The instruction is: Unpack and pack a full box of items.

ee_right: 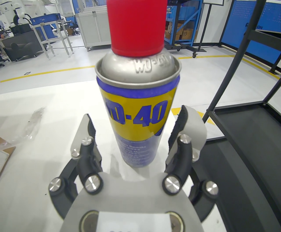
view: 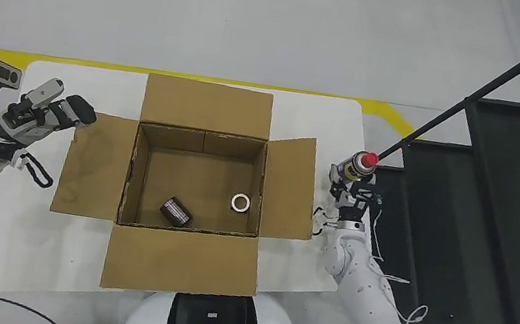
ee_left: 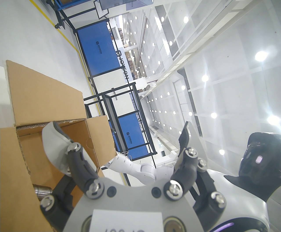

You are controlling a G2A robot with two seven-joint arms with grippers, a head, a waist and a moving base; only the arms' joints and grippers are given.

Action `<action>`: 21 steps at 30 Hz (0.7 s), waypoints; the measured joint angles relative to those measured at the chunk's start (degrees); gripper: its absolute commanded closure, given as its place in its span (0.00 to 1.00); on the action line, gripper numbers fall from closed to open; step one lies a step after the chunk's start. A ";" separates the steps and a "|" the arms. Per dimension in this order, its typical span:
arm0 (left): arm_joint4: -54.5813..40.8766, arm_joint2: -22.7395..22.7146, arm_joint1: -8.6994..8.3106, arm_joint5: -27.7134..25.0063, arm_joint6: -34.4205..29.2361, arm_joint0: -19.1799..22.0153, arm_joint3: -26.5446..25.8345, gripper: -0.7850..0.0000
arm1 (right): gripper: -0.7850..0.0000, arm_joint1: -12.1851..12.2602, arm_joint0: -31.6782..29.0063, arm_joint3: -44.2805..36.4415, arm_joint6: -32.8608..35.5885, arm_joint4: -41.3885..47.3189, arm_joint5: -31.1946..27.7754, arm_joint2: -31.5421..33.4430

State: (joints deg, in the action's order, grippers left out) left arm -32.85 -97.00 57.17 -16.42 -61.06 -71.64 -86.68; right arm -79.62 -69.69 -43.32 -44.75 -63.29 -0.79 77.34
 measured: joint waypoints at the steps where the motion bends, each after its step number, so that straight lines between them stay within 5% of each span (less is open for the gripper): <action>1: 0.00 0.00 0.00 0.00 0.00 0.00 0.00 0.00 | 0.00 0.09 -0.61 -1.05 -0.08 0.16 -0.26 0.28; 11: 0.00 0.00 0.00 0.00 0.00 0.00 0.00 0.00 | 0.00 2.22 -15.39 -28.12 5.27 -0.52 -0.04 7.31; 21: 0.00 0.00 0.00 0.00 0.00 0.00 0.00 0.00 | 0.00 3.77 -31.99 -63.71 29.34 -4.88 -1.29 12.12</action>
State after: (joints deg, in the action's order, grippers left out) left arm -32.85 -97.00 57.17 -16.42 -61.06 -71.64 -86.68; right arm -75.85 -101.67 -107.03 -15.41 -68.18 -2.08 89.46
